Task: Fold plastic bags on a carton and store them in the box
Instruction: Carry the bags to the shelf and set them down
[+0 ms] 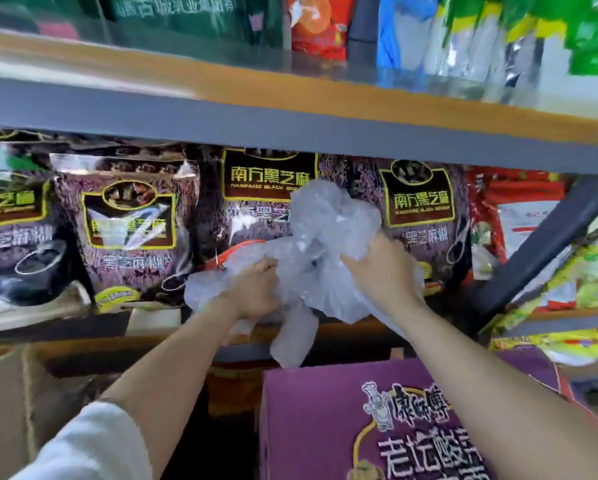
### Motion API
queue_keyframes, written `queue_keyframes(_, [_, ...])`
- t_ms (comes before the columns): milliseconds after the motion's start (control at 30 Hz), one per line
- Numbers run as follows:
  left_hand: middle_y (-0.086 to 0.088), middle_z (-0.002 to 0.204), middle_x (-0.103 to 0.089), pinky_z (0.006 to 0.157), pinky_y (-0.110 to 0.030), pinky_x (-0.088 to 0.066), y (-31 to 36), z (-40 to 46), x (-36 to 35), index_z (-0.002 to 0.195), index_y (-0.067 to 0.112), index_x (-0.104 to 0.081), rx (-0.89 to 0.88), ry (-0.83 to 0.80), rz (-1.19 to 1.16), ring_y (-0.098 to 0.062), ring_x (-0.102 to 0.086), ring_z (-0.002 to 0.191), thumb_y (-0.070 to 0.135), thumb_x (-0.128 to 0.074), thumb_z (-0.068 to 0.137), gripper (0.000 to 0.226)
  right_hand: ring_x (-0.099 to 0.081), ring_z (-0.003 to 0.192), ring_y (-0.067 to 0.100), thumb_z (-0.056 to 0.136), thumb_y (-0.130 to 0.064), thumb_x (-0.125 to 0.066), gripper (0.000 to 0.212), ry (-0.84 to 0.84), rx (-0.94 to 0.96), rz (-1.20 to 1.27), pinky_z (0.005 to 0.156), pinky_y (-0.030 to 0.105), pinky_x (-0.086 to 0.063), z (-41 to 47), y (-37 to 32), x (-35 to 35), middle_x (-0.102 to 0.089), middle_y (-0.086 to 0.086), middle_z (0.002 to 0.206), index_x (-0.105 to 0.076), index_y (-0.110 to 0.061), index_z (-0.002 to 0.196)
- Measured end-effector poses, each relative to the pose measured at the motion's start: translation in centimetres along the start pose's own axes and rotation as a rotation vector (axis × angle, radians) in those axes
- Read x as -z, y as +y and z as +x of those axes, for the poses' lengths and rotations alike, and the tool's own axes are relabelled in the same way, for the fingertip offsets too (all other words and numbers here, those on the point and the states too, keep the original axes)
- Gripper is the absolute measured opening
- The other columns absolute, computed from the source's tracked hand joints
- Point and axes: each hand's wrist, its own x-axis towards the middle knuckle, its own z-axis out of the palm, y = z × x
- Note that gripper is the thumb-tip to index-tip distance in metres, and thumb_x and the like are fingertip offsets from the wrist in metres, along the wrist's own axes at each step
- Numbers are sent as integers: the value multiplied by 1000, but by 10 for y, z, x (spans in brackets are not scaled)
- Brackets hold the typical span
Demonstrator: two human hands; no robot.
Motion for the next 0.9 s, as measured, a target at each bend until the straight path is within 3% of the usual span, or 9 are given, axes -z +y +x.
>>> queue_keyframes(100, [-6, 97, -59, 75, -21, -43, -11, -30, 19, 105, 4, -50, 17, 119, -353, -32, -54, 106, 40, -51, 79, 45, -63, 89, 33, 87, -37, -60, 39, -128, 97, -76, 64, 32, -42, 12, -20, -31, -61, 13, 100, -53, -5, 109])
queue_keyframes(200, [-15, 125, -51, 95, -33, -36, -14, -54, 18, 125, 5, -43, -192, 597, -109, -32, -47, 116, 42, -50, 76, 62, -54, 94, 17, 89, -43, -56, 42, -453, 58, 72, 65, 27, -37, 15, -30, -55, -54, -1, 103, -50, -15, 119])
queue_keyframes(333, [-19, 147, -32, 110, -40, -18, -13, -41, 7, 138, 5, -32, -372, 475, 244, -32, -29, 135, 50, -50, 79, 76, -45, 122, 11, 68, -75, -57, 93, -718, -55, 319, 99, 27, -37, 8, -24, -61, -47, -8, 135, -36, -21, 140])
queue_keyframes(400, [-19, 149, -27, 112, -38, -10, -7, -29, 8, 143, 6, -25, -349, 424, 292, -33, -27, 137, 56, -44, 81, 83, -35, 134, 17, 77, -67, -56, 93, -743, -113, 420, 107, 27, -31, 5, -17, -57, -36, -2, 146, -26, -11, 146])
queue_keyframes(500, [-13, 156, -8, 114, -29, 1, 3, -12, 3, 145, 14, 9, -246, 231, 228, -25, -7, 144, 49, -49, 88, 89, -52, 92, 11, 90, -41, -56, 25, -473, -196, 558, 69, 13, -40, 6, -3, -45, -56, -8, 94, -57, -16, 94])
queue_keyframes(533, [-11, 156, -6, 115, -30, -1, 7, -10, 1, 142, 21, 18, -207, 168, 231, -23, -4, 144, 47, -48, 90, 88, -53, 82, 11, 90, -42, -55, 26, -376, -203, 596, 64, 17, -39, 7, -1, -39, -53, -6, 80, -53, -18, 80])
queue_keyframes(633, [-13, 156, -3, 115, -35, -2, 13, 1, -11, 137, 36, 25, -153, 107, 361, -25, 1, 144, 41, -32, 97, 70, -59, 82, 22, 85, -53, -54, 44, -202, -228, 666, 69, 32, -39, 2, 14, -19, -56, 10, 80, -56, -10, 84])
queue_keyframes(767, [-14, 155, 1, 116, -39, 2, 22, 15, -19, 148, 25, 0, -34, -6, 459, -28, 6, 143, 31, -24, 99, 54, -63, 95, 33, 83, -41, -65, 45, -15, -239, 864, 86, 49, -49, -16, 33, 14, -64, 24, 100, -62, 0, 101])
queue_keyframes(900, [-13, 156, 0, 115, -39, -2, 25, 16, -10, 148, 25, -8, -8, -127, 441, -28, 4, 143, 34, -37, 96, 60, -62, 97, 16, 87, -29, -63, 24, 97, -262, 1082, 85, 31, -50, -35, 47, 42, -65, -1, 99, -58, -19, 108])
